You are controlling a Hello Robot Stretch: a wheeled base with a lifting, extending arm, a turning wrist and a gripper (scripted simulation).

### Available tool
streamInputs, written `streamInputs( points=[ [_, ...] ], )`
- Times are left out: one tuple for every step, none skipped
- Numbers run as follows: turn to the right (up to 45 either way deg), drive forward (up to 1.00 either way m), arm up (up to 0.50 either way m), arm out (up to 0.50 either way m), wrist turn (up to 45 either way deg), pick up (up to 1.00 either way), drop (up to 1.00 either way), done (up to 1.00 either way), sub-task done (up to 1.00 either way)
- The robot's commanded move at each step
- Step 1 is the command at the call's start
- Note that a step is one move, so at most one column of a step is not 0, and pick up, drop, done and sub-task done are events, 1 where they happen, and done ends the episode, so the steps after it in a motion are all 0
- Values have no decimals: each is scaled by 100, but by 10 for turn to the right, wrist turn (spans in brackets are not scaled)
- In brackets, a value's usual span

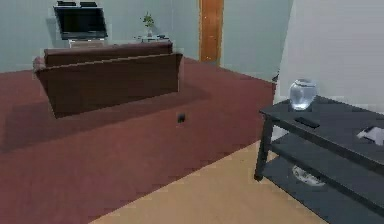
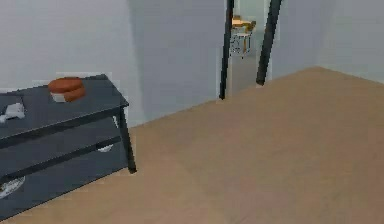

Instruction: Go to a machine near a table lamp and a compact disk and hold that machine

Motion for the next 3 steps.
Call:
streamInputs(
  points=[
    [0,100,0,0,0,0,0,0,0],
    [0,40,0,0,0,0,0,0,0],
    [120,0,0,0,0,0,0,0,0]
  ],
)
